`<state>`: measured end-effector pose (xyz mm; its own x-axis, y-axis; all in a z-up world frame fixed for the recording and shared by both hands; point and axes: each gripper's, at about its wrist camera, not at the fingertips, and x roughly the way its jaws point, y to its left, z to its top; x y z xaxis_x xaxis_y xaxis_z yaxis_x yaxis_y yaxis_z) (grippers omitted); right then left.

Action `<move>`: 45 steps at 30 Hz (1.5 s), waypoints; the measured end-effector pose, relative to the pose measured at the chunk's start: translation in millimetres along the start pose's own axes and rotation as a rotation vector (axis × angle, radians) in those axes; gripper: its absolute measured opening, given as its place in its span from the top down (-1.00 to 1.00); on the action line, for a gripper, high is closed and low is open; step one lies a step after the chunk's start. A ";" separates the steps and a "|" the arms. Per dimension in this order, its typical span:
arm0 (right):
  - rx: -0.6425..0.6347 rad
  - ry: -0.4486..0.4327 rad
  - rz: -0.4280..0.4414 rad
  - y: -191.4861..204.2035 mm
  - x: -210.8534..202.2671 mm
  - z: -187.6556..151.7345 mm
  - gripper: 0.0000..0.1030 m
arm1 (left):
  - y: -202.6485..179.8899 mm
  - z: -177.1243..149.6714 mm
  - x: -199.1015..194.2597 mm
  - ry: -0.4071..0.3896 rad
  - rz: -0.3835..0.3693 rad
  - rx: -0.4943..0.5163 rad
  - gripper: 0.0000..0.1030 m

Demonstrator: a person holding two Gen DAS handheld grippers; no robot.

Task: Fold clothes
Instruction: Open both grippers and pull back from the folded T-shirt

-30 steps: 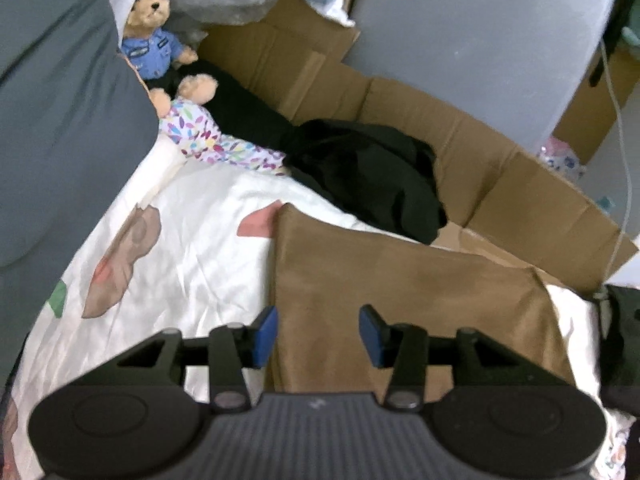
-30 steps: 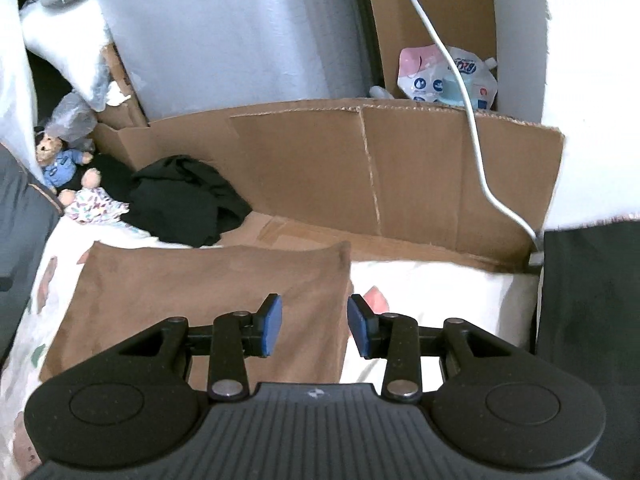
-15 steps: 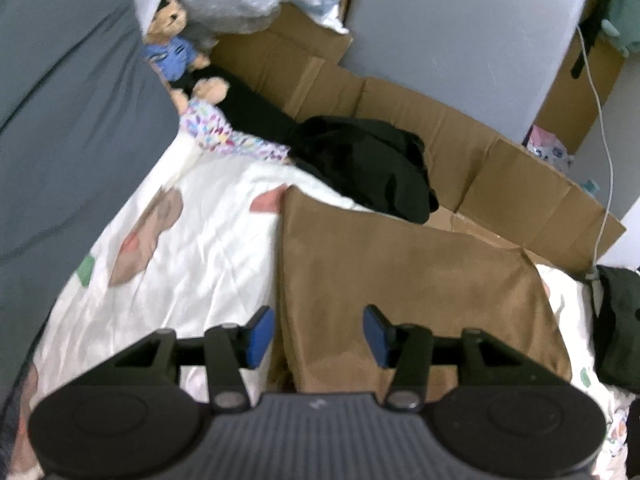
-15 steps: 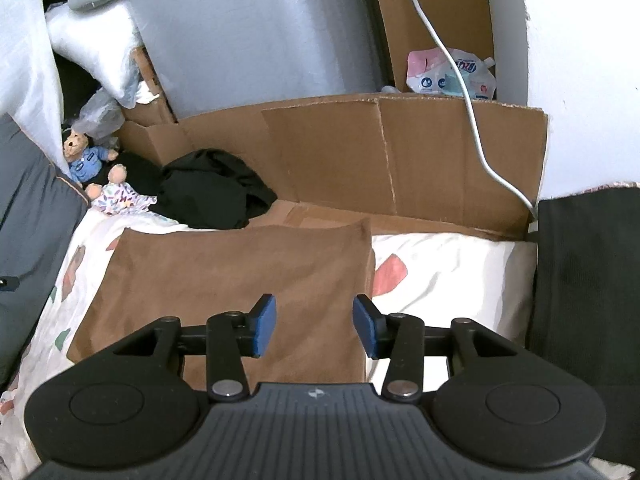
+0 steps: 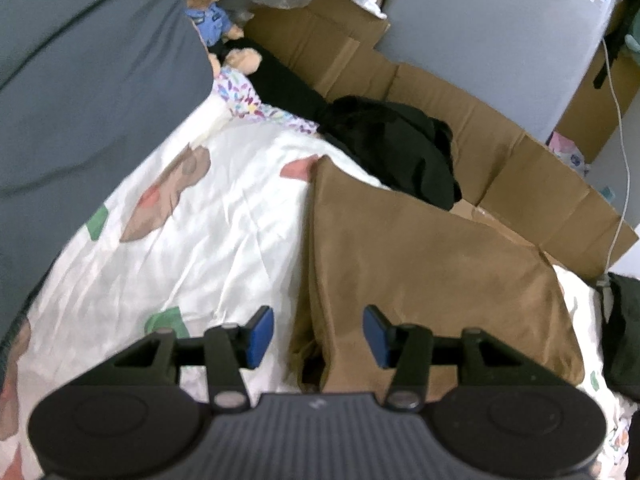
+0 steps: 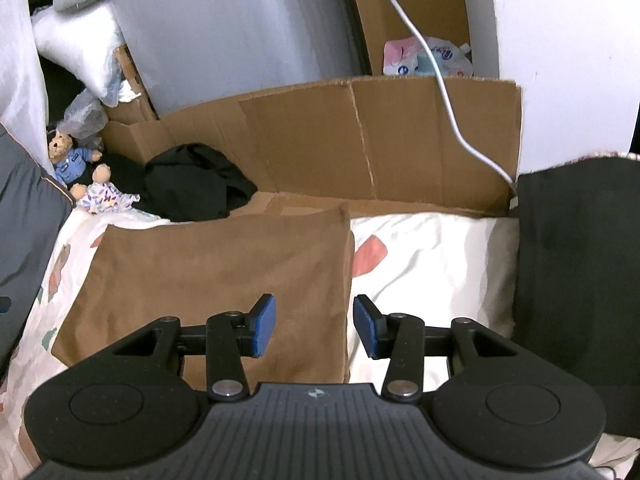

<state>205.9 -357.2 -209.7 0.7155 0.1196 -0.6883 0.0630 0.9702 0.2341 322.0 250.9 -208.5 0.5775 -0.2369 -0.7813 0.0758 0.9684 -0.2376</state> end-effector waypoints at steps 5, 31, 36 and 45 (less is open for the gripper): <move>-0.002 0.027 -0.002 -4.7 15.0 -10.8 0.08 | 9.9 -15.6 20.5 0.024 -0.003 -0.022 -0.02; 0.033 0.084 0.028 -6.5 57.7 -43.6 0.08 | 7.9 -40.3 62.7 0.081 0.003 0.014 -0.02; 0.021 0.089 0.028 -3.8 60.0 -41.4 0.08 | 8.7 -39.7 59.5 0.067 -0.005 -0.015 -0.02; 0.030 0.092 0.049 -1.8 64.0 -47.3 0.08 | 7.3 -42.0 55.6 0.071 0.012 0.021 -0.03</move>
<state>218.6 -341.3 -286.6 0.6511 0.1867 -0.7357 0.0513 0.9562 0.2881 320.5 241.6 -277.9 0.5193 -0.2296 -0.8232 0.0865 0.9724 -0.2167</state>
